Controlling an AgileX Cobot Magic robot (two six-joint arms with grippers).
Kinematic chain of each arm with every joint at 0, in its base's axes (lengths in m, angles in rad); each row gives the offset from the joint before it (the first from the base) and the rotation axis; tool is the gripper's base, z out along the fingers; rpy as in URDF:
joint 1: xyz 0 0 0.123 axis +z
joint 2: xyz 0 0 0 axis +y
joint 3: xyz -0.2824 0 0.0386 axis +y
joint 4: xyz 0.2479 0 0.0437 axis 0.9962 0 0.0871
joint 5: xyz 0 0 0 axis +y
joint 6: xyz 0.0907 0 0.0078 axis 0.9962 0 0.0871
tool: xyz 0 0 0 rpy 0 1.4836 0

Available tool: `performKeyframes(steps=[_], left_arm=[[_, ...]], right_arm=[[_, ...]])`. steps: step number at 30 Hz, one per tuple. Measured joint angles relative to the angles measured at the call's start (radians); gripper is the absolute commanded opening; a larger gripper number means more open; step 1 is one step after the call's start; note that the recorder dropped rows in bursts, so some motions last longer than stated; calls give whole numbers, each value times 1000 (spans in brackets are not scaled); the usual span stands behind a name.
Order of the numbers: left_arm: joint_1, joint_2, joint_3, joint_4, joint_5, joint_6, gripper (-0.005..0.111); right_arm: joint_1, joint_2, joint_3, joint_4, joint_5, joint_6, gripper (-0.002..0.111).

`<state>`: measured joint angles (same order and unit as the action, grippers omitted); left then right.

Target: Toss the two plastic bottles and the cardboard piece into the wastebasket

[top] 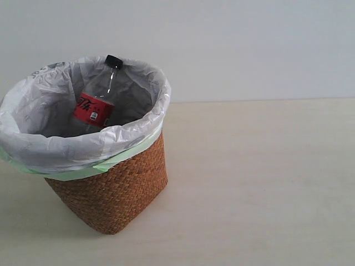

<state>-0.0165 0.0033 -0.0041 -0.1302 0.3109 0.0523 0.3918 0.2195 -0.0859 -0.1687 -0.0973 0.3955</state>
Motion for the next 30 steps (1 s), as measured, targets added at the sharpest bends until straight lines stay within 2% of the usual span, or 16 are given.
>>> performKeyframes(steps=[5, 16, 19, 23, 26, 30], left_arm=[[0, 0, 0, 0, 0, 0, 4], [0, 0, 0, 0, 0, 0, 4], [0, 0, 0, 0, 0, 0, 4], [0, 0, 0, 0, 0, 0, 4], [0, 0, 0, 0, 0, 0, 4], [0, 0, 0, 0, 0, 0, 4]], right_arm=[[-79, -153, 0, 0, 89, -2, 3], [-91, -214, 0, 3, 392, -2, 3], [-93, -214, 3, 3, 406, -2, 3], [-122, -214, 77, 33, 293, -2, 3], [-131, -214, 80, 65, 293, -23, 3], [-174, -214, 82, 60, 420, -205, 3]])
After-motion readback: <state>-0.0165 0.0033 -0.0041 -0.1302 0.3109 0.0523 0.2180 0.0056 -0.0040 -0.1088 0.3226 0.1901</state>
